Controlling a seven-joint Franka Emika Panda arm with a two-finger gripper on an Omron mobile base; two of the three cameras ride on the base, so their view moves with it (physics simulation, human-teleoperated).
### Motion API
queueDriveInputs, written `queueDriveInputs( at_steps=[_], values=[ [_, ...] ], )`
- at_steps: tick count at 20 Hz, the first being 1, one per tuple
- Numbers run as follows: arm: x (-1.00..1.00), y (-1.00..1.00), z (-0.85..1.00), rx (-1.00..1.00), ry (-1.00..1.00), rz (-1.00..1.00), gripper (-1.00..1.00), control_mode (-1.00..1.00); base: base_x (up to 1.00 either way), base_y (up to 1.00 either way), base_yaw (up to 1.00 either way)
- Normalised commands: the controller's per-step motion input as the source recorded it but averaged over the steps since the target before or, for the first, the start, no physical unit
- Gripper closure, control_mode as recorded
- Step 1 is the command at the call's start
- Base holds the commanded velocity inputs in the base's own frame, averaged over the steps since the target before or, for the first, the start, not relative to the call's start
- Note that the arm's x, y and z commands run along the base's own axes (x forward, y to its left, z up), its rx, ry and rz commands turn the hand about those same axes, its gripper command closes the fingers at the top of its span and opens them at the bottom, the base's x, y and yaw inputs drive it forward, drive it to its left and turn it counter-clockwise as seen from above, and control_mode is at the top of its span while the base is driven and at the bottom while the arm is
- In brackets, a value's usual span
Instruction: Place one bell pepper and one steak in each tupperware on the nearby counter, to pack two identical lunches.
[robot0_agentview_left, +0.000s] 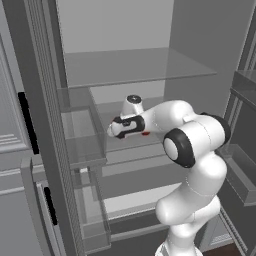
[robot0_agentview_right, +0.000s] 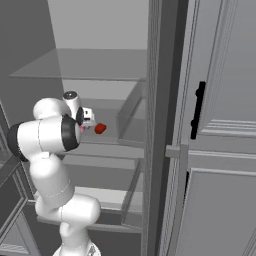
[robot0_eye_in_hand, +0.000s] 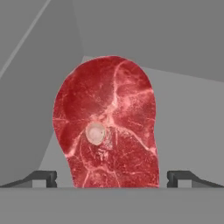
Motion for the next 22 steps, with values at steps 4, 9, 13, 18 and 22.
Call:
queueDriveInputs(
  at_steps=[4, 9, 13, 18, 22],
  values=[
    [0.08, 0.13, -0.19, 0.0, 0.0, 0.0, -1.0, -1.0, 0.0, 0.0, 0.0],
    [0.16, 0.0, -0.29, 0.0, 0.0, 0.0, -1.0, -1.0, 0.0, 0.0, 0.0],
    [0.0, 0.0, -0.09, 0.0, 0.02, 0.0, -1.0, -1.0, 0.0, 0.0, 0.0],
    [0.0, 0.0, -0.01, 0.0, 0.03, 0.0, -1.0, -1.0, 0.0, 0.0, 0.0],
    [0.0, 0.0, -0.02, 0.01, 0.03, 0.0, 1.0, -1.0, 0.0, 0.0, 0.0]
  ],
)
